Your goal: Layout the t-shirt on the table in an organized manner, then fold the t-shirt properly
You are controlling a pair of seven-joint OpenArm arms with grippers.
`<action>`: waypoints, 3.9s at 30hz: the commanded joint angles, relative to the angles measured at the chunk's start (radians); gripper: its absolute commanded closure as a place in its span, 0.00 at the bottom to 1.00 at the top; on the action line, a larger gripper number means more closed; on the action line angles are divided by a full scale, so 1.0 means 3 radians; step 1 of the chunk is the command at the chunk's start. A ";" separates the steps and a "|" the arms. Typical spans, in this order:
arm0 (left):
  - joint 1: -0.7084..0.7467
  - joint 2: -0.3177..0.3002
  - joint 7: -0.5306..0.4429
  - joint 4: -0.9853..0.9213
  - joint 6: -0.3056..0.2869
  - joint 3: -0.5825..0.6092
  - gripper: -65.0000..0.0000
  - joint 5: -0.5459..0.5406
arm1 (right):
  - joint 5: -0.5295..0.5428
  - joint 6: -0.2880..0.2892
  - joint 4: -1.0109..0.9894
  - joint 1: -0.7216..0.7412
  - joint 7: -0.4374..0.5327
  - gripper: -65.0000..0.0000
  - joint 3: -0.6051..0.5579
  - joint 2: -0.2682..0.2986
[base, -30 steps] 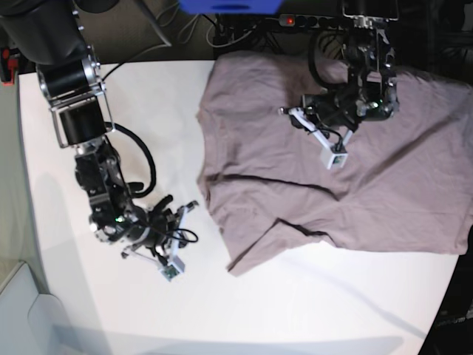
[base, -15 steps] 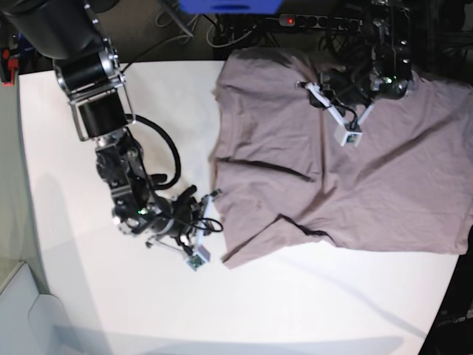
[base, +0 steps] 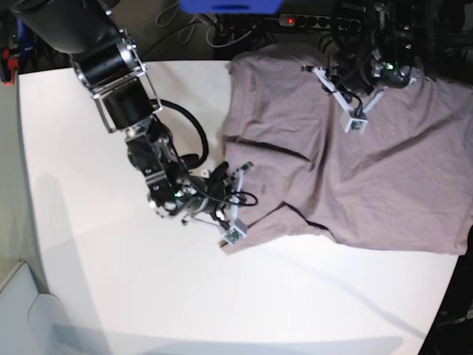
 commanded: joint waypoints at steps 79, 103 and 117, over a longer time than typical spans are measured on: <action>-0.0393 -0.0105 -0.0066 -0.0550 0.0017 -0.0842 1.00 -0.0367 | -0.1435 0.0018 0.0415 0.0072 0.0136 0.55 -0.0317 0.0290; -0.0377 -0.0126 -0.0317 -0.0929 0.0017 -0.0837 1.00 -0.0367 | -0.1440 0.0018 0.0389 0.0087 0.0141 0.96 -0.0328 0.0290; -0.0352 -0.0120 -0.0317 -0.0924 0.0017 -0.0827 1.00 -0.0382 | -0.1440 0.0018 0.0389 0.0511 0.0453 1.00 -0.0343 0.0290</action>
